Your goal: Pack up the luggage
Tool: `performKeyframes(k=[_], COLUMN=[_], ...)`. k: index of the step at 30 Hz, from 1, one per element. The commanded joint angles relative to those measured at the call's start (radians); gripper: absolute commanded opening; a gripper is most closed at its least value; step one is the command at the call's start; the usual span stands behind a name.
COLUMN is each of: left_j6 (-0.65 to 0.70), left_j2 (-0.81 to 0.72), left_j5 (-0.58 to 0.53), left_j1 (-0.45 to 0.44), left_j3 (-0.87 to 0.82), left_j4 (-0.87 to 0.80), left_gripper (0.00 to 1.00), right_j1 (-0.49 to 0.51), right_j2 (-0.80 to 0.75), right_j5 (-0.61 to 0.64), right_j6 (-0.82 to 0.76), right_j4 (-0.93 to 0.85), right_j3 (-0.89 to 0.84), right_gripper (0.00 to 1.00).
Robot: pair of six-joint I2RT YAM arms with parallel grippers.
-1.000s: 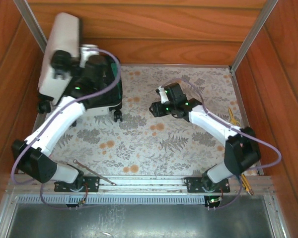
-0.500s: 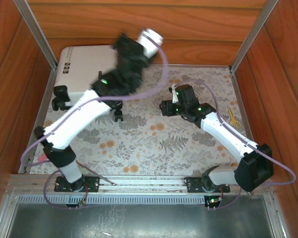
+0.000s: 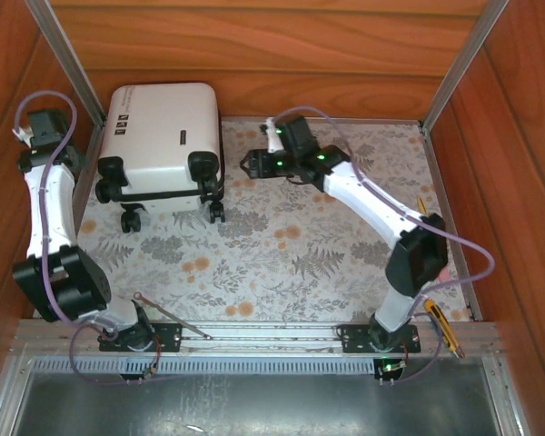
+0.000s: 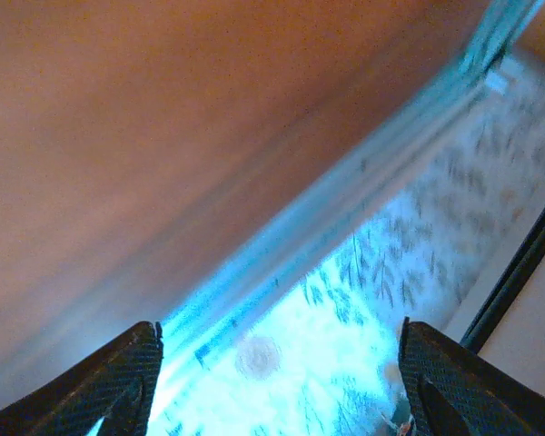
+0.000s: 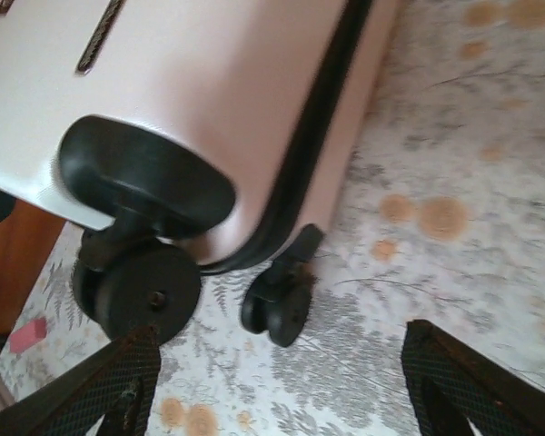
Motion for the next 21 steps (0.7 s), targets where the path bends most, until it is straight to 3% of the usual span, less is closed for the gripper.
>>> performKeyframes(k=[1, 7, 13, 21], left_j6=[-0.08, -0.059, -0.052, -0.12], left_j2=[0.091, 0.214, 0.17, 0.097], left_j5=[0.223, 0.501, 0.523, 0.546], left_j1=[0.064, 0.035, -0.135, -0.364], left_j3=[-0.009, -0.008, -0.105, -0.227], left_j4=[-0.03, -0.019, 0.03, 0.15], left_gripper=[0.67, 0.55, 0.54, 0.52], right_j1=[0.057, 0.129, 0.163, 0.114], right_j2=[0.091, 0.261, 0.376, 0.356], right_j5=[-0.032, 0.015, 0.131, 0.404], right_j6=[0.028, 0.024, -0.016, -0.111], right_j4=[-0.072, -0.183, -0.355, -0.464], right_j3=[0.126, 0.351, 0.505, 0.442], right_gripper=[0.75, 0.75, 0.72, 0.66])
